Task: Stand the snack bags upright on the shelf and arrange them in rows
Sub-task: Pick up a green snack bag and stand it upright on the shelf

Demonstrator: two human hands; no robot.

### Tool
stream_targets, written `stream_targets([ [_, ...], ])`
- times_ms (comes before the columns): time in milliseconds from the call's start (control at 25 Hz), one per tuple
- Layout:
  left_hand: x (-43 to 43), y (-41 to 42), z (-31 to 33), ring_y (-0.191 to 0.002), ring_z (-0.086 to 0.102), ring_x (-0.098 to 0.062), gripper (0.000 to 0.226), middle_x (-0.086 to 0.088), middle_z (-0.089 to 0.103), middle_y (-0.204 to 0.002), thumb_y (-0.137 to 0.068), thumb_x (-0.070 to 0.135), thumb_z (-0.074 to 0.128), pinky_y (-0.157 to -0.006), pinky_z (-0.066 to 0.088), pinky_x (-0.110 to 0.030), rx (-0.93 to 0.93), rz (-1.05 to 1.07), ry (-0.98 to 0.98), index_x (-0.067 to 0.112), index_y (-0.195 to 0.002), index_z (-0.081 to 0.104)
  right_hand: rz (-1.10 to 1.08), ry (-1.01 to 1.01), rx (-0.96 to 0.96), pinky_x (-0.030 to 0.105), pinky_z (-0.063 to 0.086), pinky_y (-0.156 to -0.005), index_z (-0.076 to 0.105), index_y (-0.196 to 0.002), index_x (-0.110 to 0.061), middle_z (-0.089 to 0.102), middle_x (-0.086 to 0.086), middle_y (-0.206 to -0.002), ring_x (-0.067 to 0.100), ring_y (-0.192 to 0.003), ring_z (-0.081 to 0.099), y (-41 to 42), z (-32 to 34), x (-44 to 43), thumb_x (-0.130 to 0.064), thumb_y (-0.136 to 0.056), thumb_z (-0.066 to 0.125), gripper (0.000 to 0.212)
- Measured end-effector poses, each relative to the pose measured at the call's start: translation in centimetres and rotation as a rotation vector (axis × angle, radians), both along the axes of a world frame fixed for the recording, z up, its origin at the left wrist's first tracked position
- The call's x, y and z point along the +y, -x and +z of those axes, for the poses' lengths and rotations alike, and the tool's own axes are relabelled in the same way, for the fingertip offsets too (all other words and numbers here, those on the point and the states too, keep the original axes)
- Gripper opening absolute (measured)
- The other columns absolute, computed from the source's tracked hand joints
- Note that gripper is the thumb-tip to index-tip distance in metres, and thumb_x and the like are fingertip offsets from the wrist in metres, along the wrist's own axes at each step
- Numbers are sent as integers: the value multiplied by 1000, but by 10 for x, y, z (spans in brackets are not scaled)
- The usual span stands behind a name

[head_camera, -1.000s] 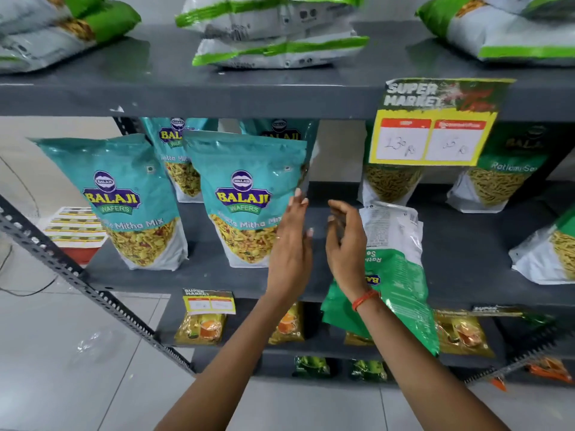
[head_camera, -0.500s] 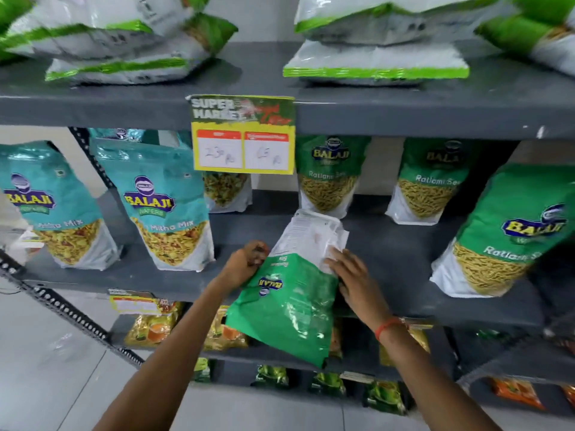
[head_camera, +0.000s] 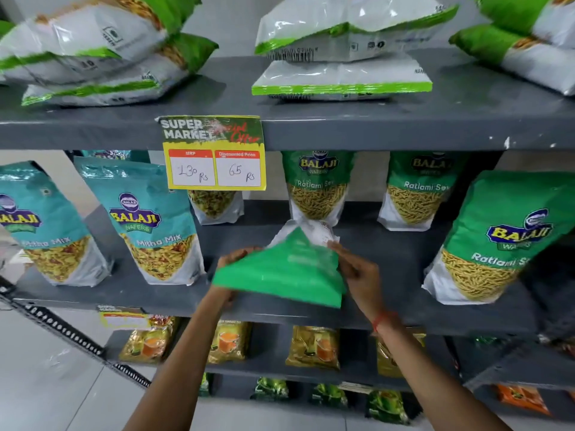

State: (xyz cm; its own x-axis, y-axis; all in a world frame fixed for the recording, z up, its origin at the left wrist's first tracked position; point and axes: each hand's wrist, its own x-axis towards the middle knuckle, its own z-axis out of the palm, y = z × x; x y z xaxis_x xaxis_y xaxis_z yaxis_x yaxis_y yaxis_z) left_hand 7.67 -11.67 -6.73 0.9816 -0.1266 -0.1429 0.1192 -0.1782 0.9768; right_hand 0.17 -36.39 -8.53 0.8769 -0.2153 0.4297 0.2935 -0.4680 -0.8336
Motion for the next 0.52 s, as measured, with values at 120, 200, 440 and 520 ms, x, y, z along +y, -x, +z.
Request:
stream_targets([
  [120,-23,-9,23,-83,56,-15,24,-1,62,-91,-94,5,45,-73,45,-23,-178,86,153,23,-90,60,-151,-174,28,-1,43,-75,65,-109,8,69,20,-108,-17,-84,60,-20,23,5,-1,-90,55,24],
  [200,-31,-14,34,-96,55,-17,14,-6,60,-106,-96,10,45,-84,45,-29,-237,79,225,14,-106,54,-112,-315,80,11,49,-85,63,-114,5,68,19,-115,3,-98,63,-33,33,1,-12,-91,57,30],
  [440,-31,7,50,-71,63,-11,11,-2,64,-82,-95,12,48,-67,54,-34,-203,126,269,18,-87,53,49,-582,197,33,55,-83,67,-99,-8,70,15,-97,17,-89,64,-13,50,-1,-13,-92,54,15],
  [520,-27,19,55,-68,63,-10,10,-2,64,-81,-94,13,49,-59,55,-26,-195,130,257,17,-86,54,87,-594,210,26,59,-76,67,-96,-10,72,4,-90,14,-84,68,5,59,-2,-9,-93,52,15],
])
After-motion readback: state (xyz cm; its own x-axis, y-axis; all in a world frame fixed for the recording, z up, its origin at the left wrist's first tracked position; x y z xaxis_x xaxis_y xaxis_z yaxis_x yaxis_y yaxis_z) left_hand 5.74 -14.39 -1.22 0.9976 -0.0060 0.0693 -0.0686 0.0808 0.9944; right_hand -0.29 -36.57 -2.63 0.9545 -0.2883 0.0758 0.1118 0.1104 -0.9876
